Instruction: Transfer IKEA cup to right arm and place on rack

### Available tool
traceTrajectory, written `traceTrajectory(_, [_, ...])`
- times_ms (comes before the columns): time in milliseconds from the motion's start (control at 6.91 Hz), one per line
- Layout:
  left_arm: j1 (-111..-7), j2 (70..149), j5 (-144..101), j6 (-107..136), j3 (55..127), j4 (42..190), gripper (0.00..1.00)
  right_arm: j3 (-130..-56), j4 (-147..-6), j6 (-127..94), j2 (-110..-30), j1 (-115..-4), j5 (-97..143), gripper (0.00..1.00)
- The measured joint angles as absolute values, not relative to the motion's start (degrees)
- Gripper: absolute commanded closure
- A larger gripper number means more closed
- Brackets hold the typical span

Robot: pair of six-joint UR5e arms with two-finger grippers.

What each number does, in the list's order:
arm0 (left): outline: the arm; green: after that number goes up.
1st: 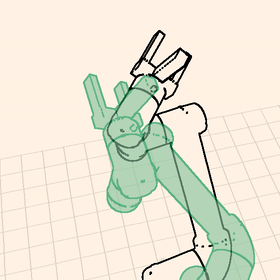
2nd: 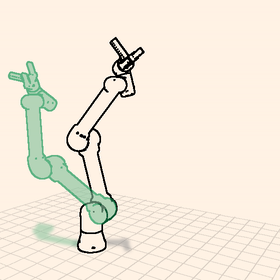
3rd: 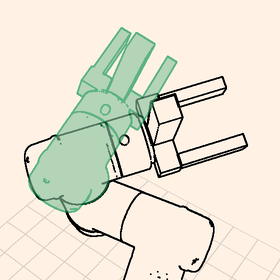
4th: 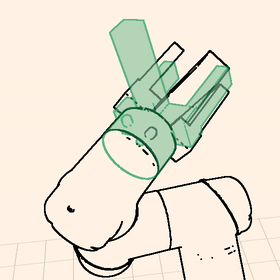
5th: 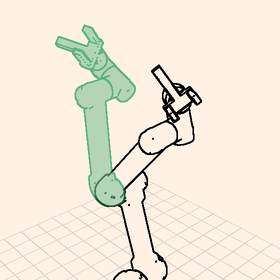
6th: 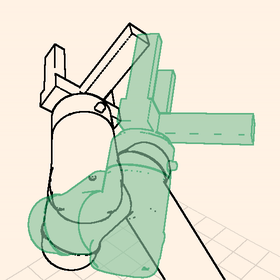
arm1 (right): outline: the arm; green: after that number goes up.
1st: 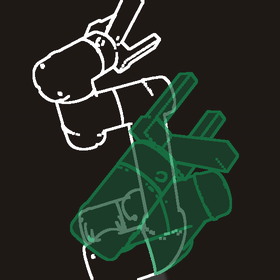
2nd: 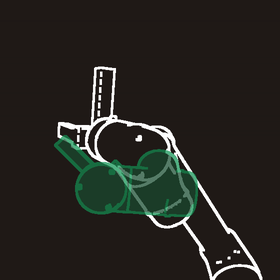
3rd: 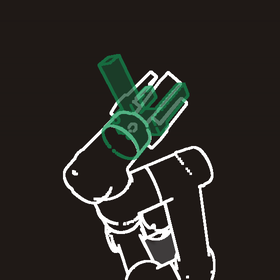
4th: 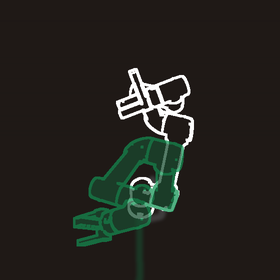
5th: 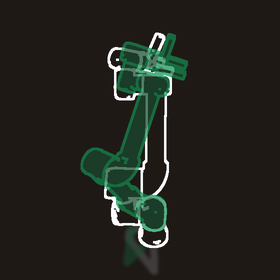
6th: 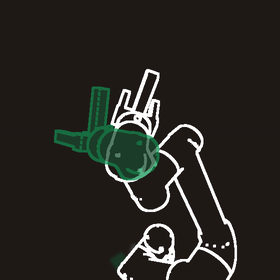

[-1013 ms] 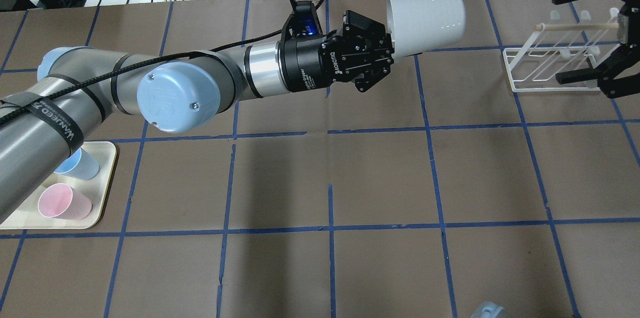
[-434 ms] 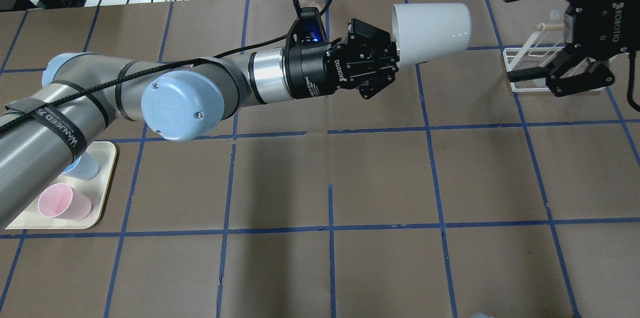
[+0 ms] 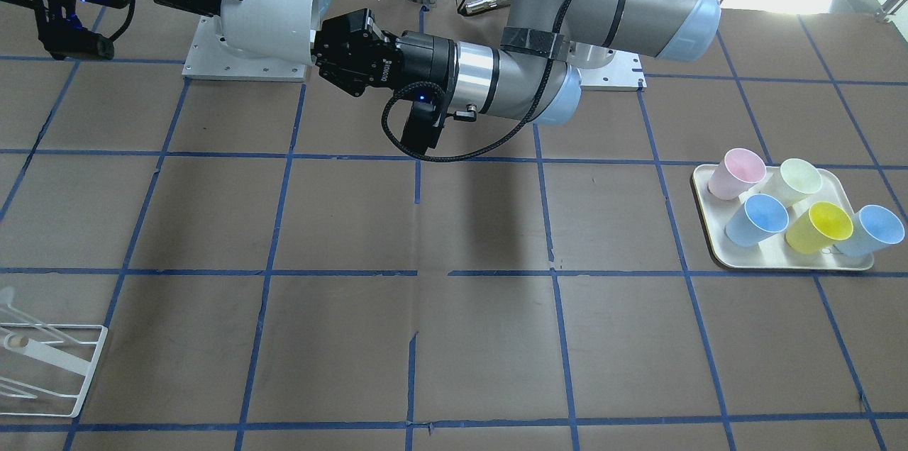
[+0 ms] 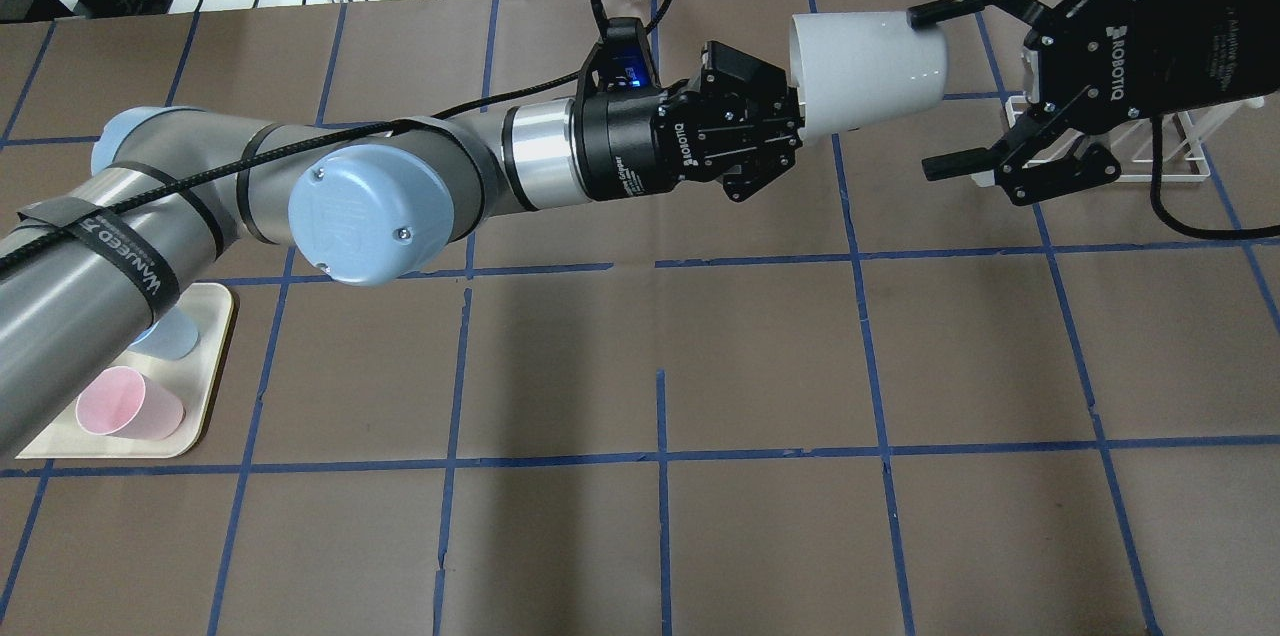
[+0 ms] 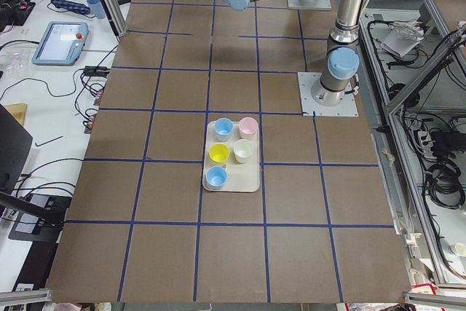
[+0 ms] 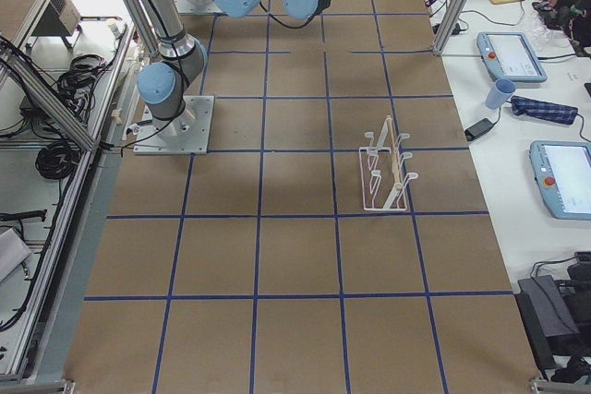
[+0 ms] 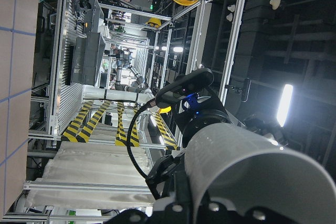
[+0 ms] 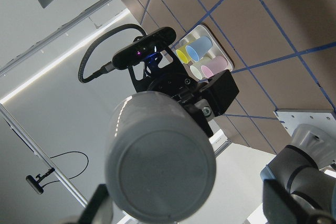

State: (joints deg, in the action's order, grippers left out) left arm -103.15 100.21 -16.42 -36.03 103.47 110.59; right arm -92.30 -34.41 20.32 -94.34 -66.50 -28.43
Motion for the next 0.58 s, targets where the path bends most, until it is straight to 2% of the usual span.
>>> traceTrajectory(579, [-103.2,100.4,-16.4,-36.0,103.4,110.6,1.00,-93.2,-37.6,20.0,-94.2,-66.9,-23.6,0.00])
